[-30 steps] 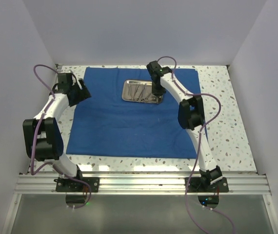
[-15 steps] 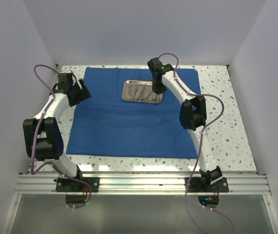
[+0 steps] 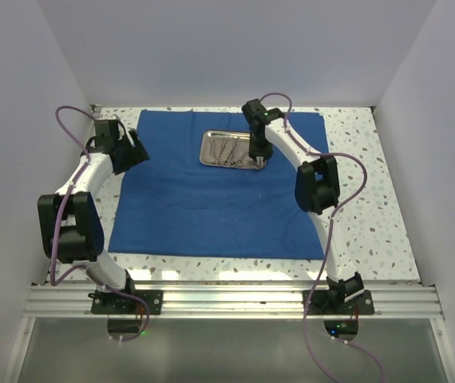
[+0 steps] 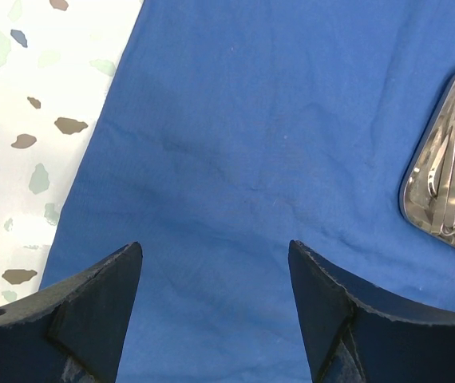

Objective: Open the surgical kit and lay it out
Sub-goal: Pick up the medical item from the container.

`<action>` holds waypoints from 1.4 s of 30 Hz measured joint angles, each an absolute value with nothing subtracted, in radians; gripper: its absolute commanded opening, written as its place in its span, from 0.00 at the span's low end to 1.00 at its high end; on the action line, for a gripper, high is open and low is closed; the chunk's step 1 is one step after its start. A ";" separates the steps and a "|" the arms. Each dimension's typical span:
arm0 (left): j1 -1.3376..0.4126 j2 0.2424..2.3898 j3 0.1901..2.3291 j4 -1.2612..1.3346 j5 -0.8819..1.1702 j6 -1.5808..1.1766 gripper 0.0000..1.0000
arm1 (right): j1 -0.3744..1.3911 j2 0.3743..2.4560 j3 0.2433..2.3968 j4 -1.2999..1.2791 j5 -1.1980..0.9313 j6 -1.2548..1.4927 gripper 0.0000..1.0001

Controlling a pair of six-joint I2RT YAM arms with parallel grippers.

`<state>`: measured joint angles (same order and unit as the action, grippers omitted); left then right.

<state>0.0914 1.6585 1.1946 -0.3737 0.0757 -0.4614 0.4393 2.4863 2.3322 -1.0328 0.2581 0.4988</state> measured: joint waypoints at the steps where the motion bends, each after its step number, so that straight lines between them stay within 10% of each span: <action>1: 0.091 1.658 1.193 -0.373 0.076 -0.461 0.78 | 0.440 2.486 2.319 -1.033 0.255 0.500 0.33; 21: 0.091 1.659 1.182 -0.374 0.079 -0.461 0.77 | 0.459 2.539 2.343 -1.029 0.273 0.502 0.25; 29: 0.091 1.661 1.182 -0.374 0.079 -0.461 0.77 | 0.456 2.542 2.344 -1.029 0.277 0.495 0.00; 42: 0.091 1.685 1.182 -0.380 0.078 -0.461 0.77 | 0.453 2.546 2.375 -1.060 0.279 0.489 0.00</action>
<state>0.0914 1.6852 1.1824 -0.3801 0.0784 -0.4606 0.4534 2.5462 2.3749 -1.0603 0.2790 0.4892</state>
